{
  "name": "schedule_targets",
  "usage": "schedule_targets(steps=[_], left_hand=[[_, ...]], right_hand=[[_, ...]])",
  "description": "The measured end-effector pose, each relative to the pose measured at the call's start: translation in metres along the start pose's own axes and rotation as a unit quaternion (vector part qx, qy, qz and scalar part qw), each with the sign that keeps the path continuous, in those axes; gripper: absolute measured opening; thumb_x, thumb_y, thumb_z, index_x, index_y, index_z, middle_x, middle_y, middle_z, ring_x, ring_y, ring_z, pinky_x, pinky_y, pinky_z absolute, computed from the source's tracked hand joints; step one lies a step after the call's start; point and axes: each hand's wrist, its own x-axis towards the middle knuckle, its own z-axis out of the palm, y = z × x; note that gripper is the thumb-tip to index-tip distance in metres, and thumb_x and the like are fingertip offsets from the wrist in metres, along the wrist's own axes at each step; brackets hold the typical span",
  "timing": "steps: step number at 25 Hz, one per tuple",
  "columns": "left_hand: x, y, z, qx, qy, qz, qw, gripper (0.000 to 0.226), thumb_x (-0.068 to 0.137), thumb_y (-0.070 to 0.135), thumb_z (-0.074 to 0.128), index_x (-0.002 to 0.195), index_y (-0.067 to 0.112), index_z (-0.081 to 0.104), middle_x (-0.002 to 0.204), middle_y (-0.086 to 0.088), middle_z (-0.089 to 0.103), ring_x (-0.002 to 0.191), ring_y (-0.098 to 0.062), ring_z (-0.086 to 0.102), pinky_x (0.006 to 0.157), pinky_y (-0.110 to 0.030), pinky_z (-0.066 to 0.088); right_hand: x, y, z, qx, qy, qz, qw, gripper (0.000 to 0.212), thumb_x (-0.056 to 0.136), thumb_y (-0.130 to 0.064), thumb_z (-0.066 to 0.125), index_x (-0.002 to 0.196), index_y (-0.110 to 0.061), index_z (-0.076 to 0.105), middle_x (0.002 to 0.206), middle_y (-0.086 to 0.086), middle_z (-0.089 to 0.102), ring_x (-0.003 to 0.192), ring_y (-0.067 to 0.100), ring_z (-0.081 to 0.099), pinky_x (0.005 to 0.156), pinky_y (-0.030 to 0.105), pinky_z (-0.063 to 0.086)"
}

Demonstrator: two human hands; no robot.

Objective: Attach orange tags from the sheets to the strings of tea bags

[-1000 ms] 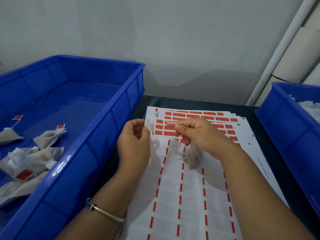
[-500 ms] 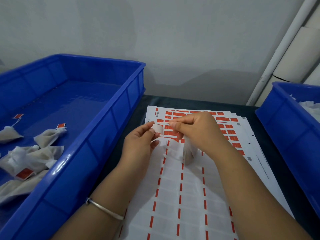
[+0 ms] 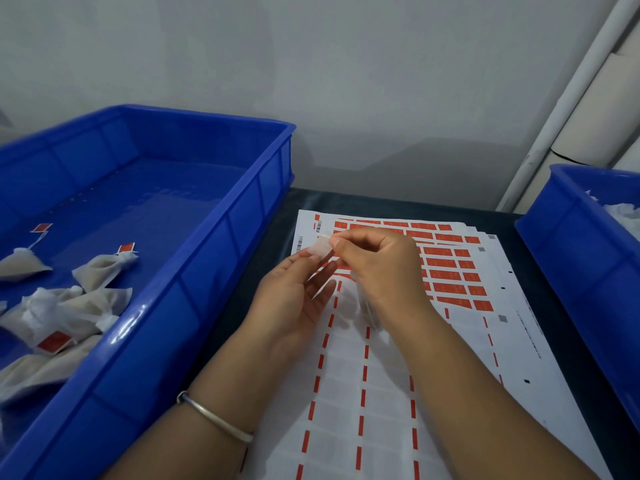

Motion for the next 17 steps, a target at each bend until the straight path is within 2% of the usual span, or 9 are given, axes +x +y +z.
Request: schedule_targets(steps=[3, 7, 14, 17], left_hand=[[-0.0002, 0.0003, -0.0006, 0.004, -0.002, -0.002, 1.000, 0.007, 0.090, 0.019, 0.059, 0.089, 0.022, 0.065, 0.080, 0.004, 0.074, 0.076, -0.011, 0.071, 0.058, -0.024, 0.056], [0.0000, 0.0008, -0.0007, -0.005, -0.004, -0.006, 1.000, 0.010, 0.090, 0.017, 0.058, 0.088, 0.022, 0.066, 0.078, 0.005, 0.074, 0.074, -0.010, 0.071, 0.058, -0.024, 0.054], [-0.0012, 0.0005, -0.0006, -0.015, -0.028, 0.003, 0.999, 0.013, 0.091, 0.016, 0.056, 0.089, 0.024, 0.065, 0.075, 0.007, 0.073, 0.071, -0.008, 0.071, 0.054, -0.022, 0.056], [-0.0014, -0.0002, -0.0017, -0.032, -0.056, -0.009, 0.998, 0.020, 0.090, 0.010, 0.050, 0.098, 0.023, 0.063, 0.076, 0.007, 0.073, 0.074, -0.009, 0.071, 0.062, -0.027, 0.058]], right_hand=[[-0.0009, 0.0006, 0.0012, -0.006, -0.004, -0.005, 1.000, 0.009, 0.082, -0.030, 0.070, 0.077, -0.037, 0.066, 0.072, -0.031, 0.057, 0.070, -0.002, 0.062, 0.053, 0.001, 0.043], [-0.0007, 0.0021, 0.0010, -0.018, 0.001, -0.011, 1.000, 0.010, 0.082, -0.029, 0.071, 0.076, -0.036, 0.066, 0.069, -0.033, 0.054, 0.068, -0.003, 0.061, 0.054, 0.001, 0.043], [-0.0001, 0.0035, 0.0030, -0.036, 0.005, 0.006, 0.999, 0.015, 0.083, -0.028, 0.070, 0.074, -0.036, 0.062, 0.070, -0.027, 0.056, 0.068, 0.000, 0.061, 0.055, 0.003, 0.043], [0.0001, 0.0029, 0.0024, -0.053, 0.007, 0.011, 0.999, 0.013, 0.082, -0.025, 0.070, 0.074, -0.034, 0.064, 0.071, -0.022, 0.058, 0.068, 0.003, 0.062, 0.058, 0.007, 0.046]])
